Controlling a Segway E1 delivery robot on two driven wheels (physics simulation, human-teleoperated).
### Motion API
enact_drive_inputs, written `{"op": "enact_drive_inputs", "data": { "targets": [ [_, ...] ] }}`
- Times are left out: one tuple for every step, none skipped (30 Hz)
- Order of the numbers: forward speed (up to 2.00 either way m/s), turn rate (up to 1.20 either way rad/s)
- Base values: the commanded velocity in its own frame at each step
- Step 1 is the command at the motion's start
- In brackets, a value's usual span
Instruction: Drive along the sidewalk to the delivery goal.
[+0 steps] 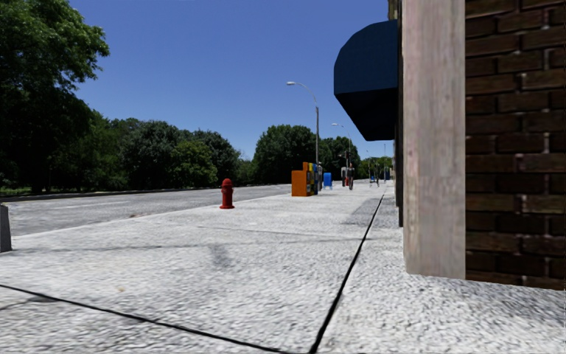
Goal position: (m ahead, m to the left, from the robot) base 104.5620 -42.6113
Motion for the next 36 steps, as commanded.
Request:
{"op": "enact_drive_inputs", "data": {
  "targets": [
    [2.00,0.00],
    [2.00,0.00],
    [2.00,0.00],
    [2.00,0.00],
    [2.00,0.00],
    [2.00,0.00],
    [2.00,0.00],
    [2.00,0.00],
    [2.00,0.00],
    [2.00,0.00],
    [2.00,-0.14],
    [2.00,-0.14],
    [2.00,-0.21],
    [2.00,-0.24],
    [2.00,-0.27],
    [2.00,-0.27],
    [2.00,-0.29],
    [2.00,-0.31],
    [2.00,-0.31],
    [2.00,-0.31],
    [2.00,-0.32],
    [2.00,-0.32],
    [2.00,-0.32],
    [2.00,-0.32],
    [2.00,-0.32],
    [2.00,-0.32],
    [2.00,-0.32],
    [2.00,-0.32],
    [2.00,-0.32],
    [2.00,-0.32],
    [2.00,-0.32],
    [2.00,-0.36],
    [2.00,-0.40],
    [2.00,-0.40],
    [2.00,-0.41],
    [2.00,-0.41]
  ]
}}
